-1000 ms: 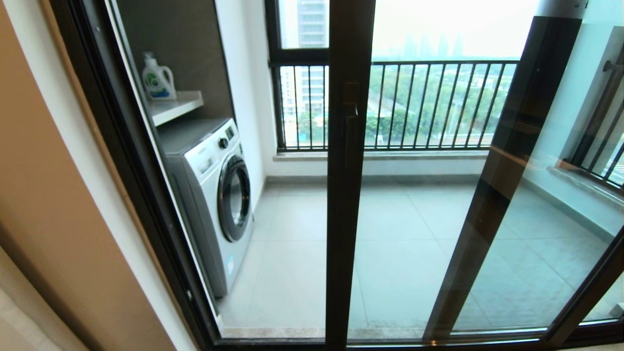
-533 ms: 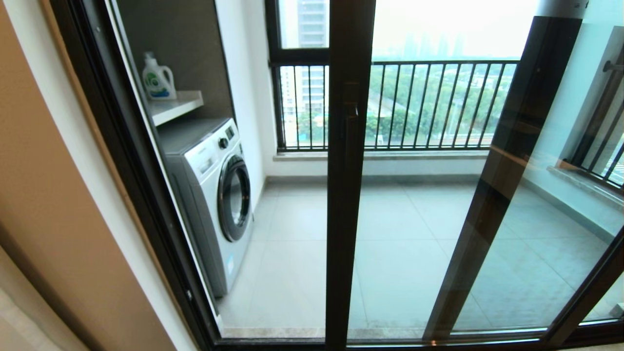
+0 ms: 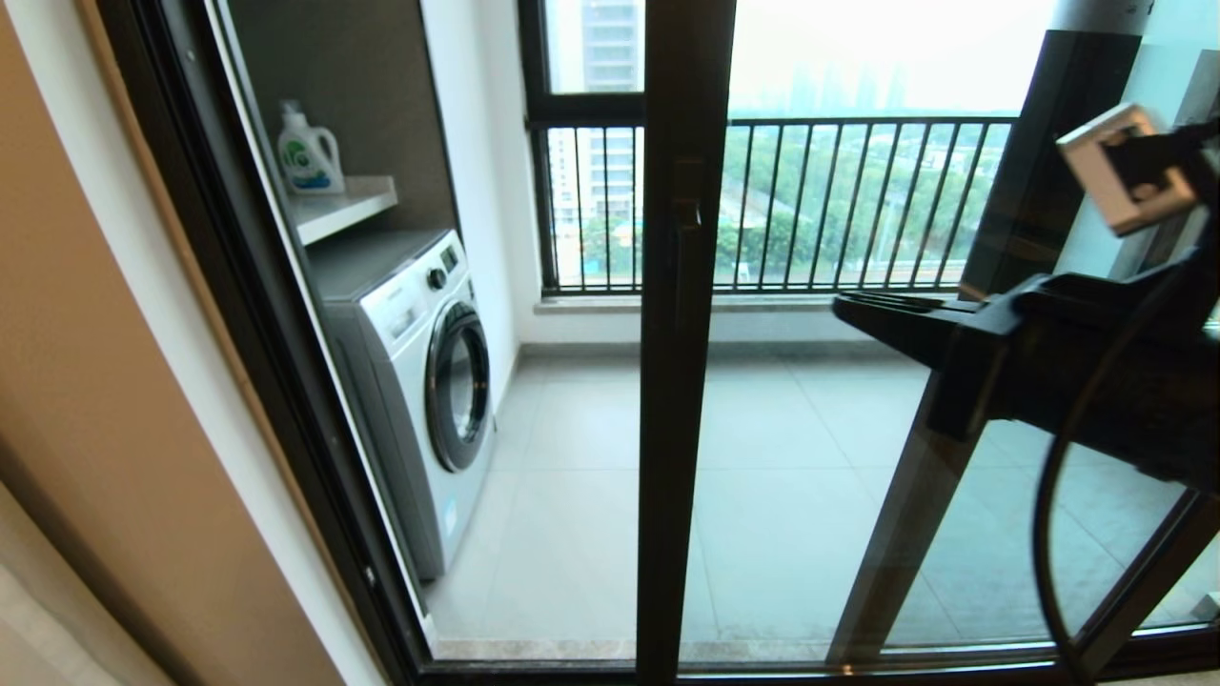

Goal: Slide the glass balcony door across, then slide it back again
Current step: Open the slid door

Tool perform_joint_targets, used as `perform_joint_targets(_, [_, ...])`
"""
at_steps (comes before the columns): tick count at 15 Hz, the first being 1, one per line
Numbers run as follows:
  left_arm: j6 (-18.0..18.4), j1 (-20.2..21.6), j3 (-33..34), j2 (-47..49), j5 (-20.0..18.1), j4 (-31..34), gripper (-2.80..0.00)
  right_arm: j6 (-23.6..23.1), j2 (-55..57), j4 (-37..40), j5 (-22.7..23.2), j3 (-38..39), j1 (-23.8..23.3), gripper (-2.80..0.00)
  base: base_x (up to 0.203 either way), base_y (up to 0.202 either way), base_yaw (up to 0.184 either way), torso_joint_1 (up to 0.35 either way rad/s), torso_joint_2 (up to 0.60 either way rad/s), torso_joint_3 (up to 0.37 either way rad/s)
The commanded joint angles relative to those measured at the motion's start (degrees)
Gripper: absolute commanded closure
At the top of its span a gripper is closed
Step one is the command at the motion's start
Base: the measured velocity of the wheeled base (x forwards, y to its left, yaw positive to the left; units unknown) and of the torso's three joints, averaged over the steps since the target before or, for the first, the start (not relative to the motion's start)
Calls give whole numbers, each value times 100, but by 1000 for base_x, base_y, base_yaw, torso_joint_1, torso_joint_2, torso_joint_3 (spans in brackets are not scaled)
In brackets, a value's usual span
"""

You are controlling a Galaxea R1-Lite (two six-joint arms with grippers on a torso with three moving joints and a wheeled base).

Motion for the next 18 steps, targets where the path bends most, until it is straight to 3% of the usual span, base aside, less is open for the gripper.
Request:
perform_joint_targets(1, [-1,1,0,11,0,0,0,-31,1389,-34,-121,-743,253,0,0,0,0,0,0,0])
perform_joint_targets(10, [-1,-1,0,11,0,0,0,-55,3989,-74,-1323,-3899,230,0,0,0,0,0,0,0])
perform_joint_targets(13, [-1,1,0,11,0,0,0,-61,4682,12,-1477,-4889,-21,0,0,0,0,0,0,0])
perform_joint_targets(18, [-1,1,0,11,0,0,0,-48,5120,121,-1582,-5233,-458,0,0,0,0,0,0,0])
